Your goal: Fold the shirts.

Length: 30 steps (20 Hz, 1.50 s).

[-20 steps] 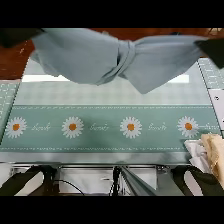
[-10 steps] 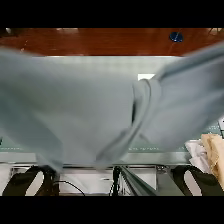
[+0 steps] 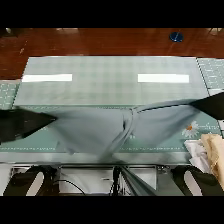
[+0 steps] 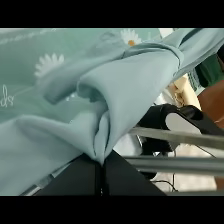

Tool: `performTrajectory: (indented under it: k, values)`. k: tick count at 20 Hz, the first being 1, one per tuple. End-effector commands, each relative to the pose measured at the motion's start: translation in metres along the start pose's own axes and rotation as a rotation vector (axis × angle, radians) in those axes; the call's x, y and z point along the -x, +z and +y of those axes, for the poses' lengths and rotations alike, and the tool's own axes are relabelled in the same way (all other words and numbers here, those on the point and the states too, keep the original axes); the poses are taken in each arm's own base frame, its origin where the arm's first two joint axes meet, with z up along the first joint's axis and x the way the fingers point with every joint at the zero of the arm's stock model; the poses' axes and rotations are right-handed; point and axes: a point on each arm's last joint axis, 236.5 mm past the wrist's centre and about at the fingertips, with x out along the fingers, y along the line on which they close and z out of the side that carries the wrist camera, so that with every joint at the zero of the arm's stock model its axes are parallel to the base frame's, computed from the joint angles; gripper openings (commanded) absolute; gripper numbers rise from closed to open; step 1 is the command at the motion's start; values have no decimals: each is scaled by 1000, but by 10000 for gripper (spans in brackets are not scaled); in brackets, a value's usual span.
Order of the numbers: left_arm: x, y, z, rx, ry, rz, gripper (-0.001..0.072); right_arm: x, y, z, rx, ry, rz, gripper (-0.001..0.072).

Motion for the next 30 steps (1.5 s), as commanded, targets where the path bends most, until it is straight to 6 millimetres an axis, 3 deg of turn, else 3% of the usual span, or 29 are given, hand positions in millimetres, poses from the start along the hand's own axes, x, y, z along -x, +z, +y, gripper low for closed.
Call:
performTrajectory:
  k: [1, 3, 5, 8, 11, 12, 13, 14, 15, 17, 19, 21, 24, 27, 30]
  values:
    - [-84, -15, 85, 106, -14, -30, 19, -79, -5, -56, -109, 24, 13, 21]
    - [-124, -15, 129, 150, 46, -49, 19, -115, 0, -66, -92, 25, 16, 21]
    - [-149, 1, 164, 169, 116, -81, 20, -147, 20, -66, -35, 20, -30, 21]
    - [-169, 32, 205, 192, 184, -131, 20, -191, 50, -74, -19, -16, -124, 21]
    - [-183, 52, 227, 156, 218, -125, 23, -219, 51, -85, -57, -33, -117, 21]
    - [-184, 60, 230, 150, 218, -128, 109, -224, 49, -89, -63, -39, -104, 22]
    - [-182, 67, 229, 151, 207, -128, 387, -224, 48, -91, -51, -48, -100, 21]
    - [-177, 72, 222, 147, 176, -116, 716, -223, 48, -93, -29, -58, -100, 21]
    - [-167, 71, 210, 138, 122, -72, 720, -221, 49, -92, -9, -63, -101, 21]
    - [-137, 55, 194, 194, 42, 67, 720, -214, 53, -92, 29, -78, -116, 22]
    - [-103, 15, 191, 342, 44, 235, 643, -208, 55, -93, 65, -98, -128, 21]
    - [-90, -28, 177, 393, 52, 344, 643, -205, 55, -94, 85, -112, -130, 21]
    - [-101, -94, 152, 443, 46, 421, 643, -205, 55, -95, 90, -115, -127, 22]
    - [-121, -149, 148, 456, 67, 487, 644, -205, 52, -95, 89, -113, -116, 22]
    - [-142, -169, 153, 426, 99, 528, 644, -206, 49, -94, 88, -108, -101, 22]
